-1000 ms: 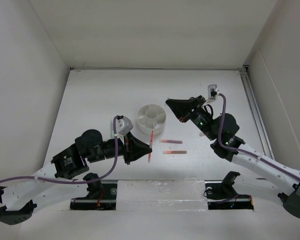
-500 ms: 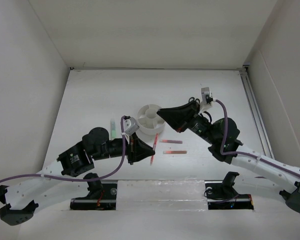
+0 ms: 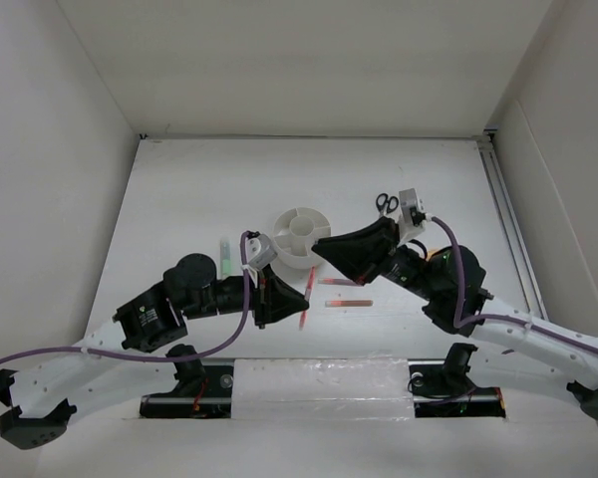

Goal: Sort the stationery into containers
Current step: Close the pen cap on the pen.

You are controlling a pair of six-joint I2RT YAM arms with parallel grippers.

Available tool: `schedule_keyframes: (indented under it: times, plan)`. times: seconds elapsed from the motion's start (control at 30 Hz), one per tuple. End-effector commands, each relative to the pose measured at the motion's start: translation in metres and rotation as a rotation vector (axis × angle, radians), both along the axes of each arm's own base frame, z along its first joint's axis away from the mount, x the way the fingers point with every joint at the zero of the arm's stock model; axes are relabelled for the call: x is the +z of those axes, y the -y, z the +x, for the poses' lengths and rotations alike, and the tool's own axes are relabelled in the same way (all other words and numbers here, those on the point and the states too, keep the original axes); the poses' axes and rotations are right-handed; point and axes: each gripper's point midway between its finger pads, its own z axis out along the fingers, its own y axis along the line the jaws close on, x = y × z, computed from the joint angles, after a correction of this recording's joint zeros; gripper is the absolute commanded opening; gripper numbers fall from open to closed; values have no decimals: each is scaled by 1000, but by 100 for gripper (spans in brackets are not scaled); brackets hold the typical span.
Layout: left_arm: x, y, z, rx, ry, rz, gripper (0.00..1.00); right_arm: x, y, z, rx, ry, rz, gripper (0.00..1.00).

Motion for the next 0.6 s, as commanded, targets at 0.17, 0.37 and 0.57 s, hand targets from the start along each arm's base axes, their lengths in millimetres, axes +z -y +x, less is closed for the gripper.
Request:
schedule_keyframes:
  times: [0.17,0.37,0.57]
  plan:
    - [13,1,2,1,32,-48,0,-12,8,-9,-3,29,-20,0]
    - [8,4,4,1,23,-31,0,-13,12,-9,-21,31,-20,0]
    - [5,6,3,-8,16,-22,0,-4,21,-8,-49,33,11,0]
